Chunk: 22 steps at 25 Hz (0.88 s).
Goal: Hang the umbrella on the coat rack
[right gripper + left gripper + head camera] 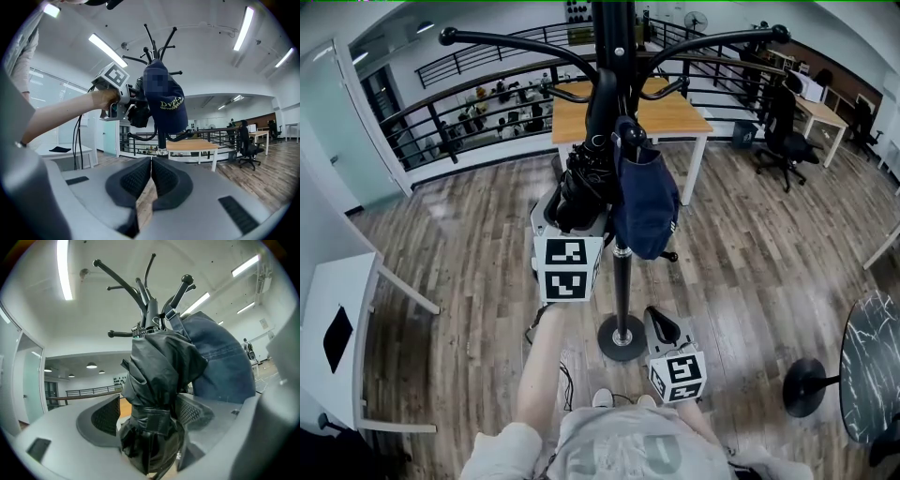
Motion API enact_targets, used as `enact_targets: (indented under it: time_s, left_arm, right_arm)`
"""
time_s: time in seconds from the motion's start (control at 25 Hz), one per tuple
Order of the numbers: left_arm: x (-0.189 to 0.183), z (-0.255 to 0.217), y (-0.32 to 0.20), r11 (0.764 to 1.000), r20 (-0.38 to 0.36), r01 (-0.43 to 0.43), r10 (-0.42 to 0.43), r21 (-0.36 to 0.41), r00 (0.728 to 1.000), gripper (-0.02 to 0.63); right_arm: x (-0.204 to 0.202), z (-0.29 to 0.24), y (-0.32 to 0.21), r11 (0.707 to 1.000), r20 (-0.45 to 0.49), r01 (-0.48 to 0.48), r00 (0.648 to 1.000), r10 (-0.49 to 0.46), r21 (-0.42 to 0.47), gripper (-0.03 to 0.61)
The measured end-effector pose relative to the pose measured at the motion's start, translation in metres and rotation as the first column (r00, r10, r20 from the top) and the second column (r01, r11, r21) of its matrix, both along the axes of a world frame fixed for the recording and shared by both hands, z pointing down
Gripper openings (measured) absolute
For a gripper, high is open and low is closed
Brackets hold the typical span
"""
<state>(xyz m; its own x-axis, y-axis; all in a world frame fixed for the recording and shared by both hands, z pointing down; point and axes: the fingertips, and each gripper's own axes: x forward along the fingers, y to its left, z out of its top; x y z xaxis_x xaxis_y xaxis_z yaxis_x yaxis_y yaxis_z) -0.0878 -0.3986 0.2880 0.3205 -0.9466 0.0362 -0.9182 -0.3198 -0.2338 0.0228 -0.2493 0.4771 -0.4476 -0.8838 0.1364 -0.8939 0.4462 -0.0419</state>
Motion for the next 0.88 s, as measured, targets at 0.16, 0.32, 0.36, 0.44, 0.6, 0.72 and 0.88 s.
enact_targets:
  time_s: [0.16,0.32,0.36,0.44,0.6,0.72,0.88]
  left_arm:
    - [-0.009,-0.001,0.014,1.000,-0.019,0.014,-0.013,0.009,1.000,0.339]
    - [-0.021,-0.005,0.032,1.000,-0.063,0.019,-0.018,0.019,0.998,0.339]
    - [-0.025,-0.006,0.037,1.000,-0.074,0.020,-0.018,0.023,0.997,0.339]
    - [-0.032,-0.008,0.046,0.999,-0.094,0.021,-0.018,0.033,0.995,0.339]
    - [-0.045,-0.007,0.066,0.999,-0.132,0.030,-0.023,0.045,0.991,0.337]
    - [-0.051,-0.001,0.081,0.997,-0.134,0.046,-0.037,0.058,0.990,0.337]
    - [-0.062,0.017,0.103,0.989,-0.148,0.102,-0.085,0.111,0.985,0.217]
  right_arm:
    - [-0.003,0.000,0.005,1.000,-0.003,0.003,1.000,-0.003,-0.002,0.031]
    - [-0.010,-0.002,0.009,1.000,-0.010,0.016,1.000,-0.016,0.001,0.031]
    - [-0.012,-0.003,0.009,1.000,-0.011,0.019,1.000,-0.019,0.004,0.031]
    - [-0.015,-0.006,0.011,1.000,-0.012,0.025,1.000,-0.025,0.011,0.031]
    - [-0.017,-0.010,0.010,0.999,-0.022,0.034,0.999,-0.033,0.025,0.031]
    - [-0.018,-0.014,0.009,0.999,-0.026,0.035,0.999,-0.034,0.037,0.031]
    - [-0.019,-0.021,0.005,0.998,-0.040,0.034,0.999,-0.032,0.061,0.031]
